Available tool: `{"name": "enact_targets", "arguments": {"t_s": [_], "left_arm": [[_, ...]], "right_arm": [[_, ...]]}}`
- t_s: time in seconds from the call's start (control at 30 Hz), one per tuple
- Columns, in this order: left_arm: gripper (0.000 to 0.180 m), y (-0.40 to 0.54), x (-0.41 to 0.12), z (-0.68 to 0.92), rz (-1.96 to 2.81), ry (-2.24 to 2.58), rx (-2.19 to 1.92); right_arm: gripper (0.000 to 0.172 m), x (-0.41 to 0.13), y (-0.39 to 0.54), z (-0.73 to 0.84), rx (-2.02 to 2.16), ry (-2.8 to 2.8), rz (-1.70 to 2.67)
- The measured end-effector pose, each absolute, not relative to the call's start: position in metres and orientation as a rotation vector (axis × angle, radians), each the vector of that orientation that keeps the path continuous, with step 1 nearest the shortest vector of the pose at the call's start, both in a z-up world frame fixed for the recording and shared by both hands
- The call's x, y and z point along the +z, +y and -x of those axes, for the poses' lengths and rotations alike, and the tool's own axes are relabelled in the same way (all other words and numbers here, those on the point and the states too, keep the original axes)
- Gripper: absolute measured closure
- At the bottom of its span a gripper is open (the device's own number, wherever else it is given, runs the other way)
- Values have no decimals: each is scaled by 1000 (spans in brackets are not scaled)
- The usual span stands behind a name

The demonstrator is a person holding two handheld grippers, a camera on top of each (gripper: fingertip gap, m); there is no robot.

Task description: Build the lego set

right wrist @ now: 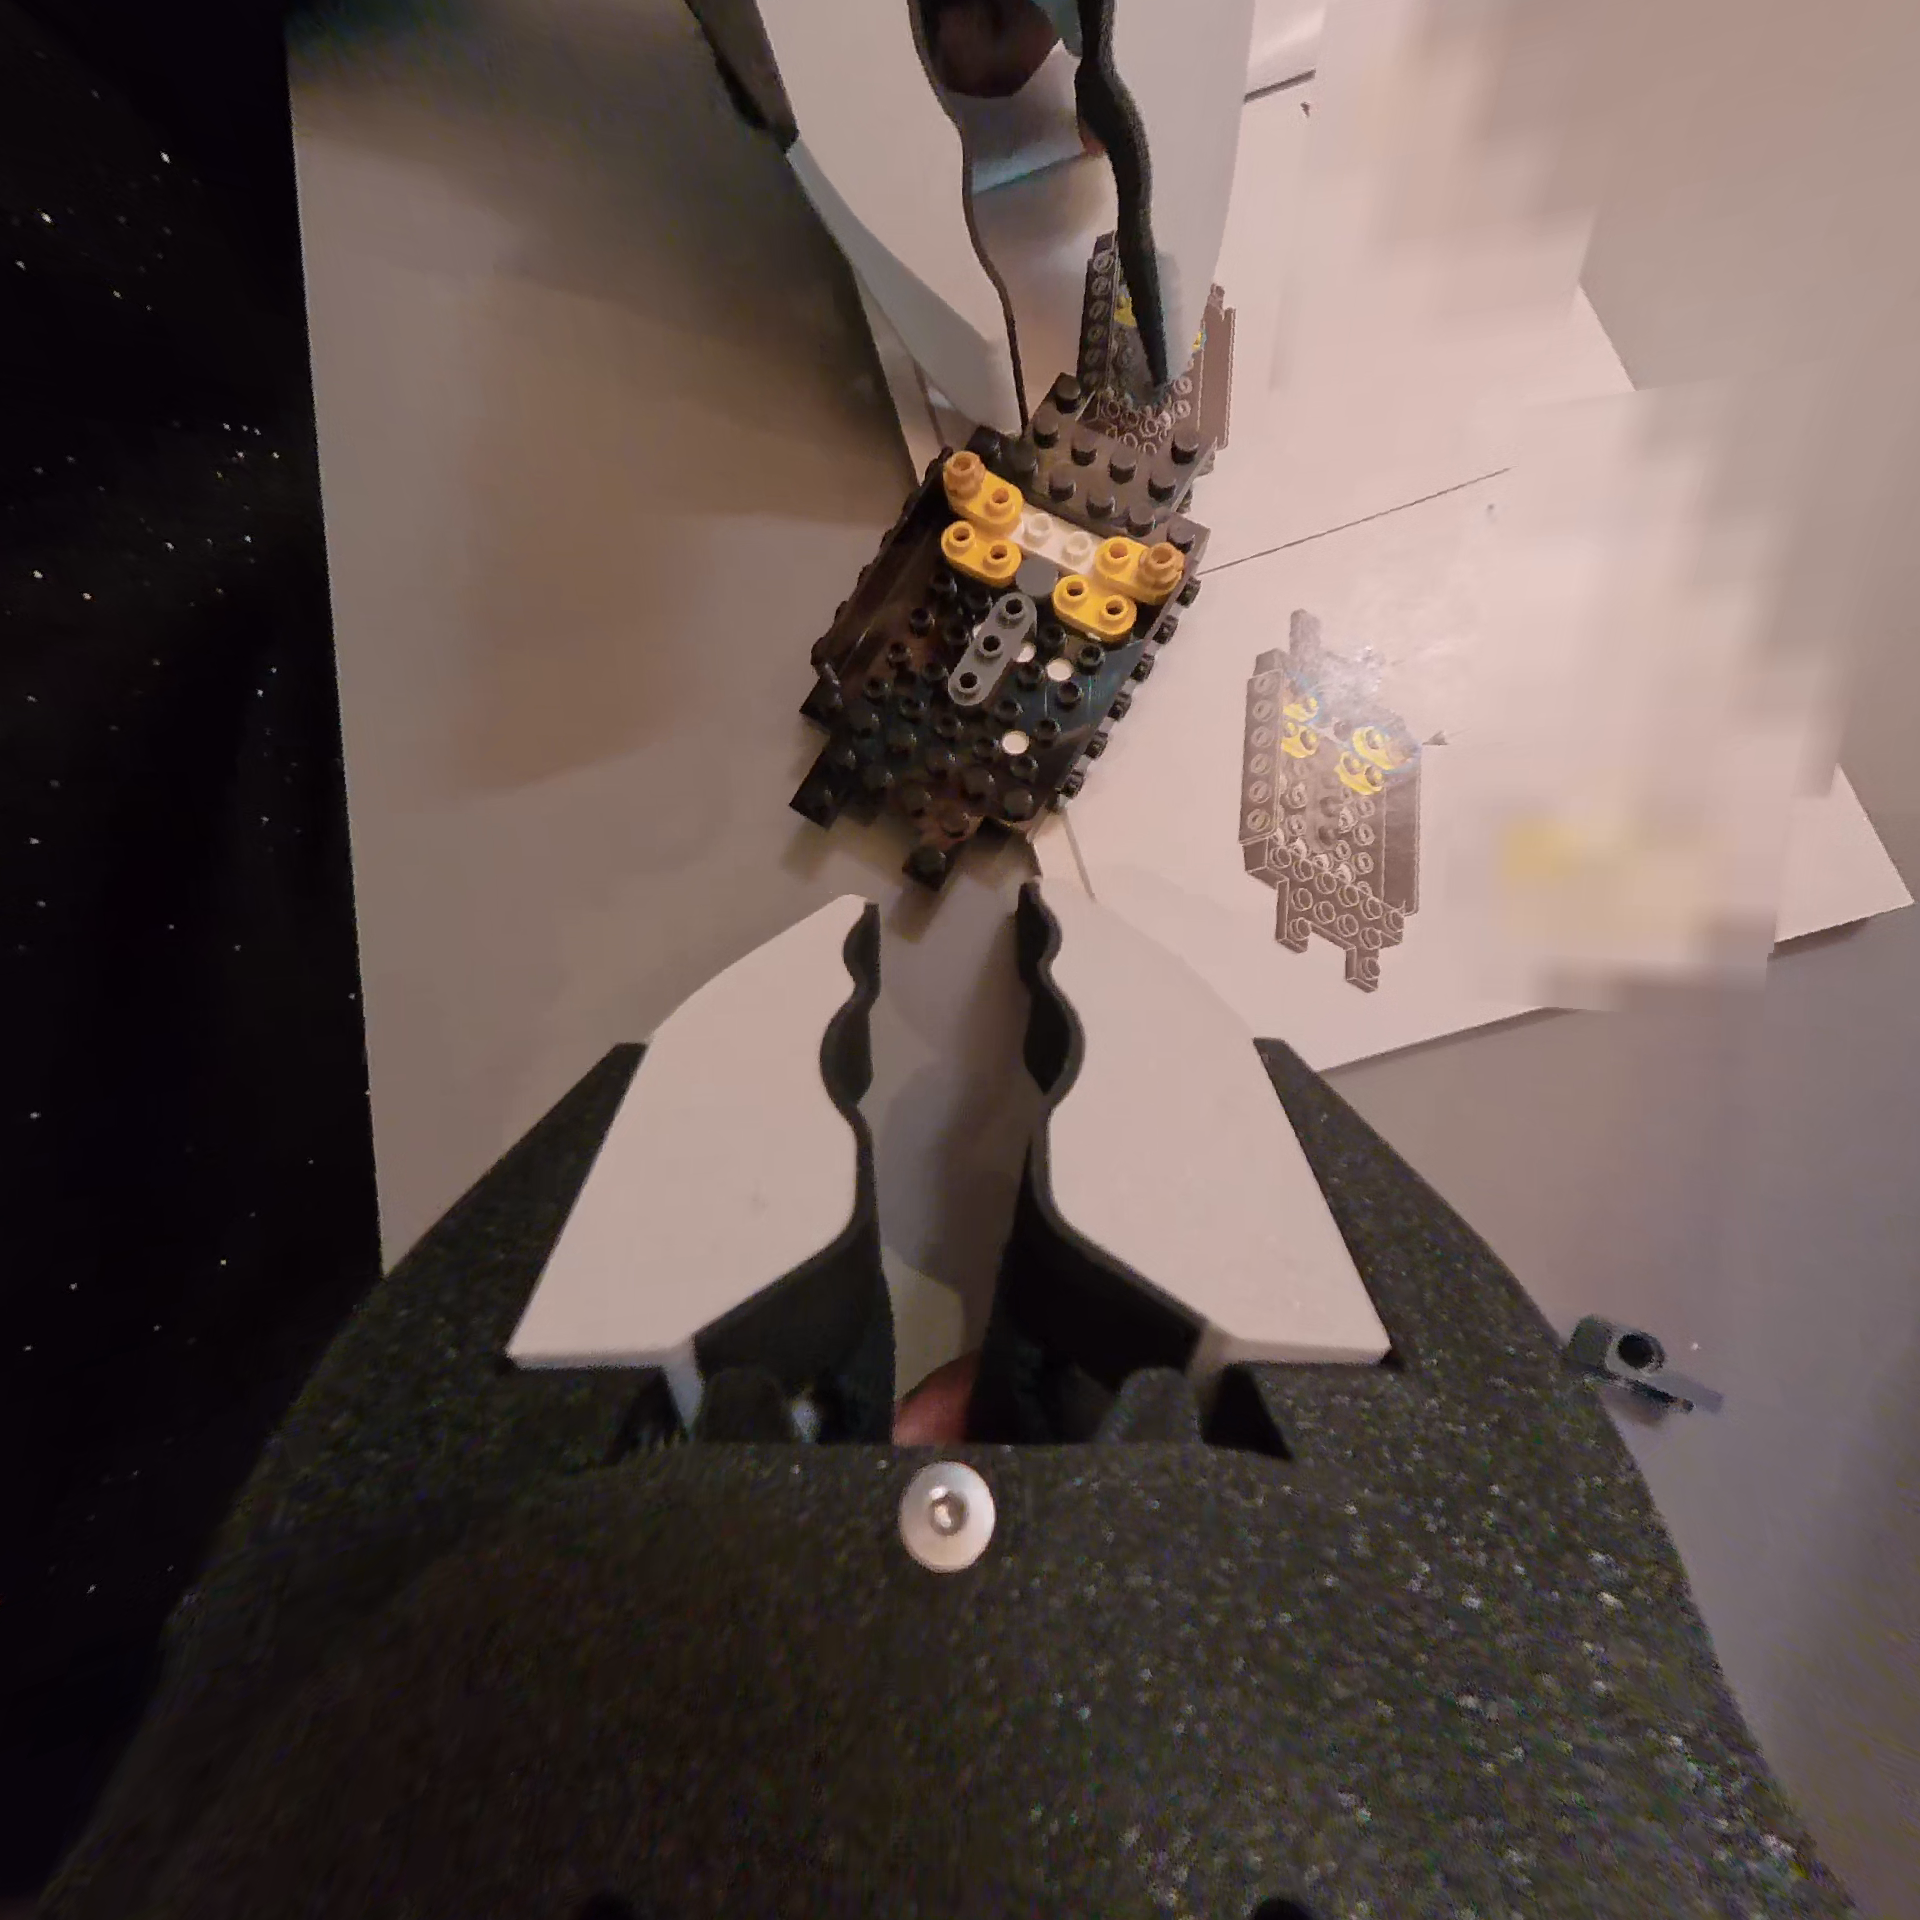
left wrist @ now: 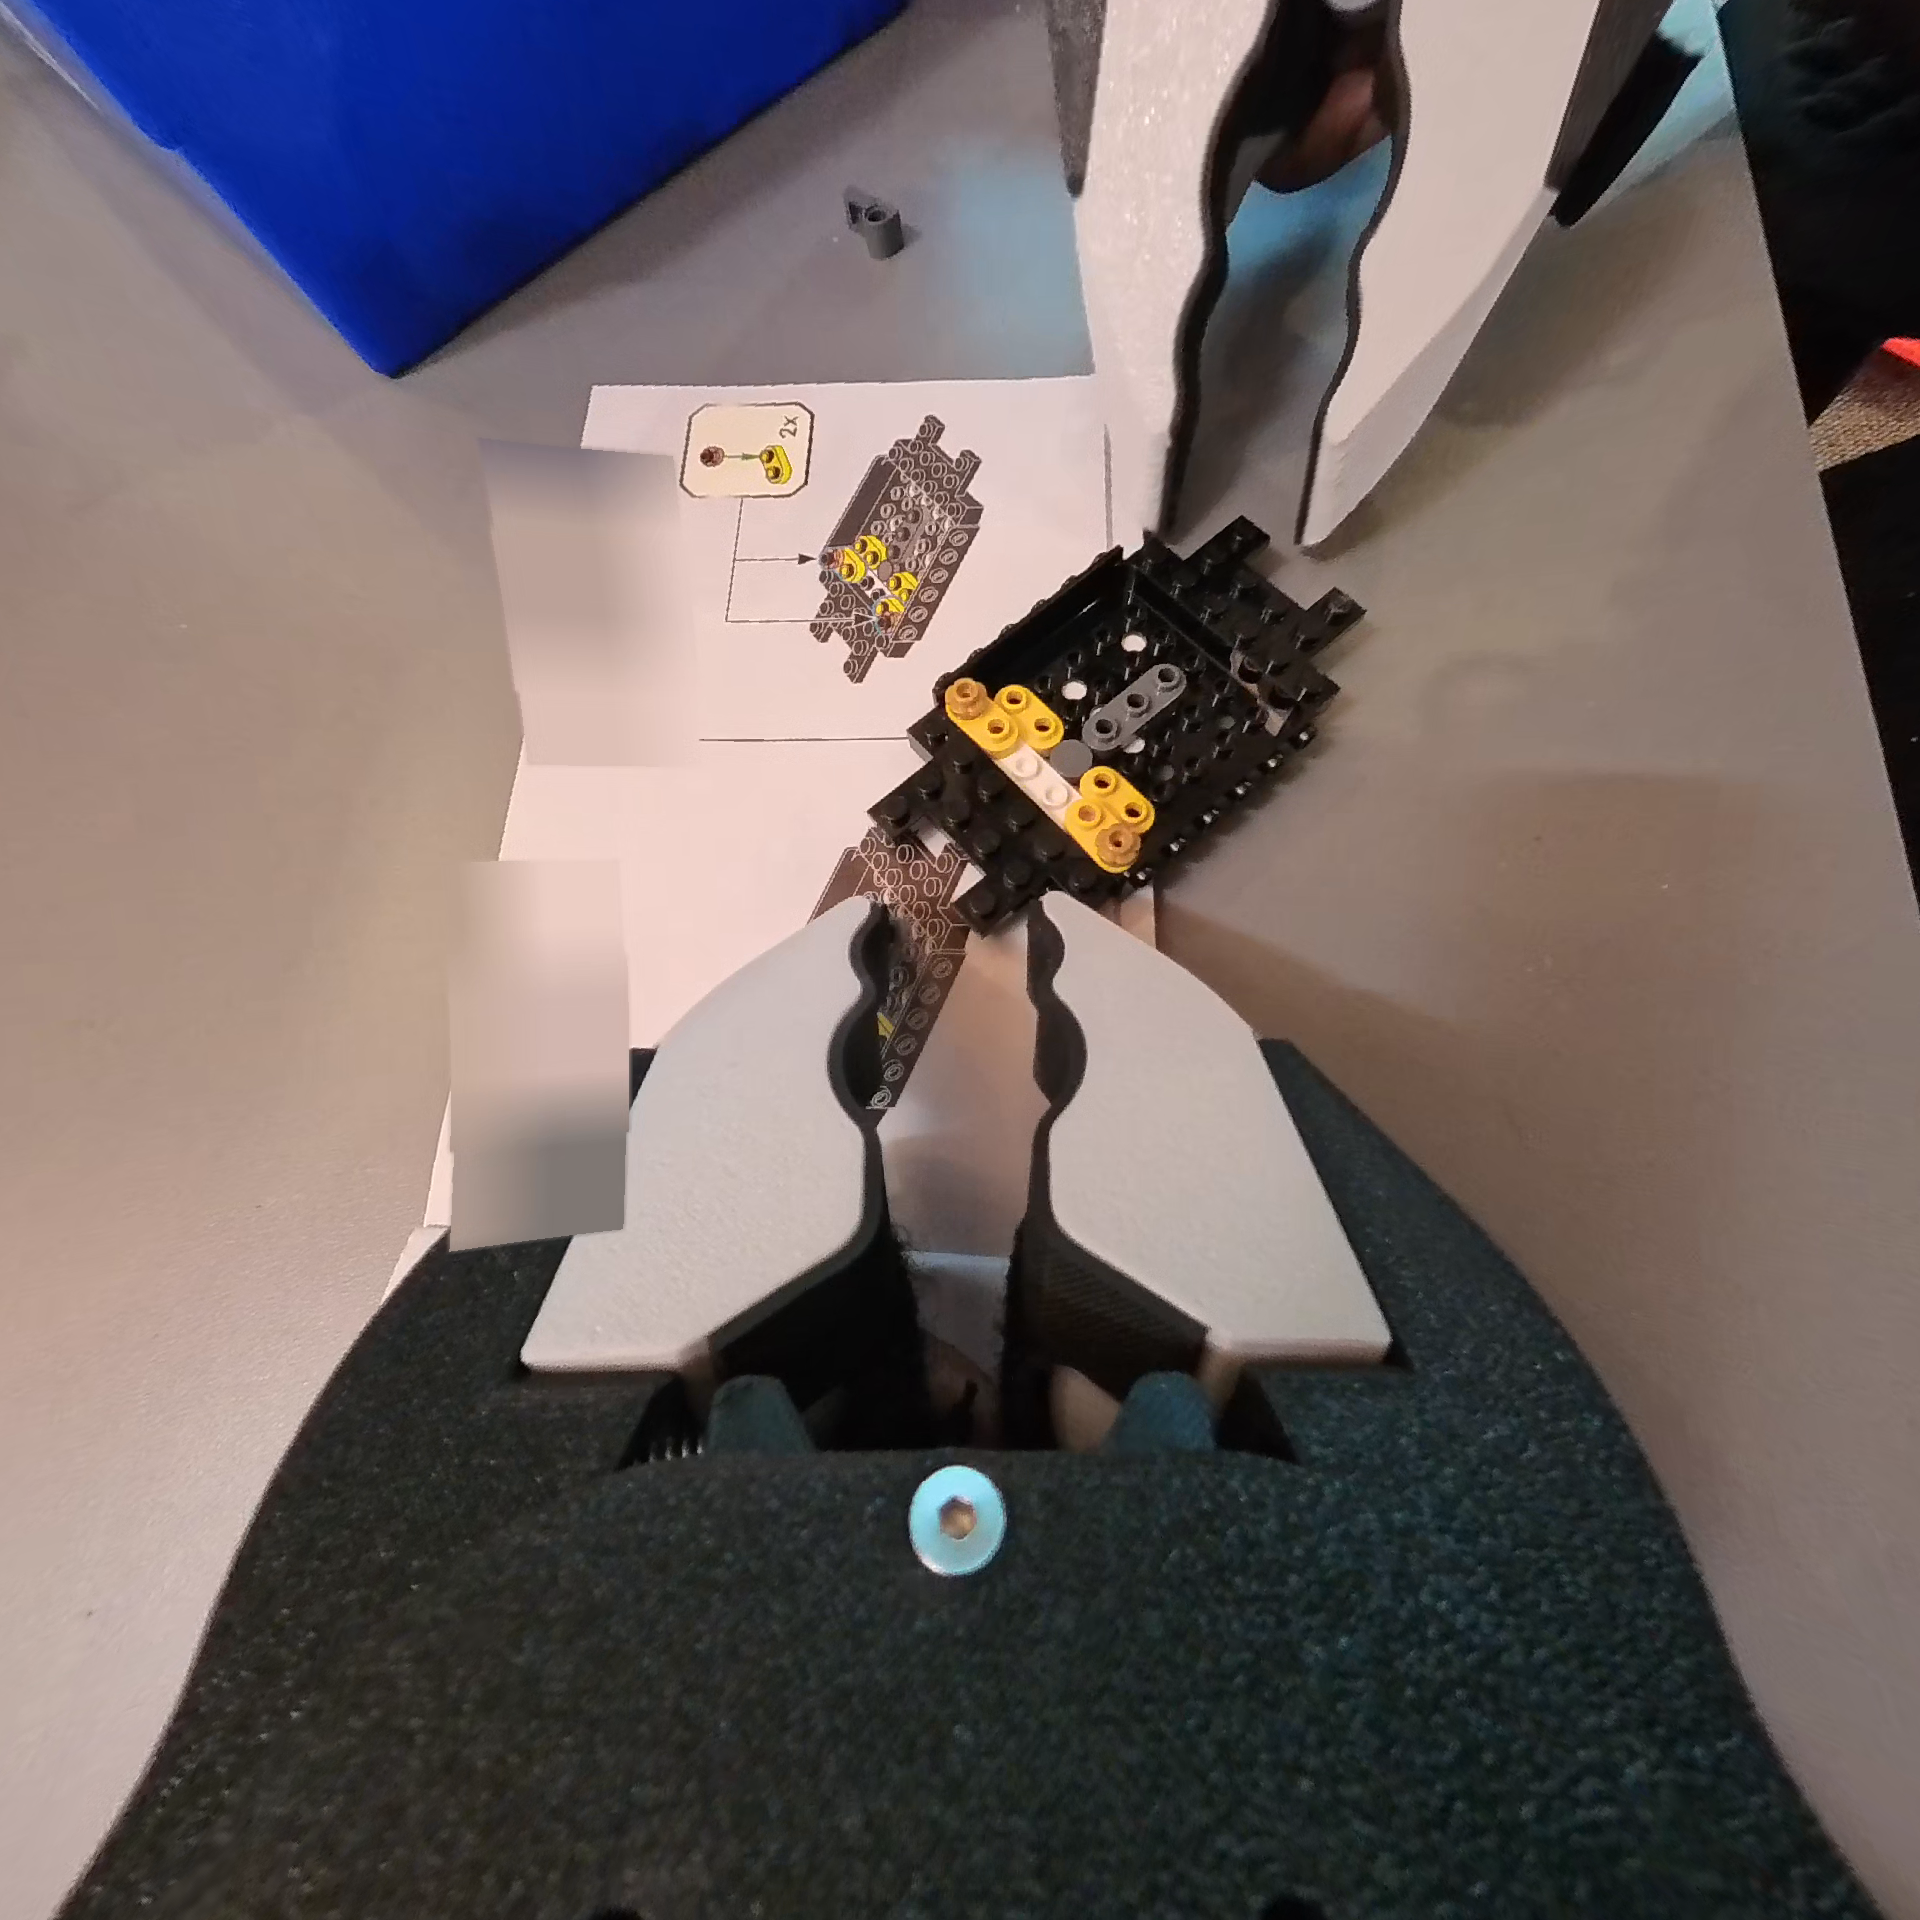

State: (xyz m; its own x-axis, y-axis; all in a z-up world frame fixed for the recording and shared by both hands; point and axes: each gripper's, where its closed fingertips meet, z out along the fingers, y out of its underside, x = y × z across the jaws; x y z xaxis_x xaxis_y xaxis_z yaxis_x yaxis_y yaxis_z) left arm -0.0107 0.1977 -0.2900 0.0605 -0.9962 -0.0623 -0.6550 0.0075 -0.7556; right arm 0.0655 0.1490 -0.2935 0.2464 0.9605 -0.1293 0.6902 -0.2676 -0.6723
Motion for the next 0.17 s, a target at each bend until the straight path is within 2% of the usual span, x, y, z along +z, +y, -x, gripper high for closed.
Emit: {"name": "enact_targets", "arguments": {"t_s": [0.03, 0.17], "left_arm": [[156, 198, -290, 11, 1714, 1659, -695], [156, 198, -290, 11, 1715, 1658, -698]], "right_arm": [[148, -294, 148, -66, 733, -1508, 2042], [151, -295, 142, -64, 771, -1544, 2036]]}}
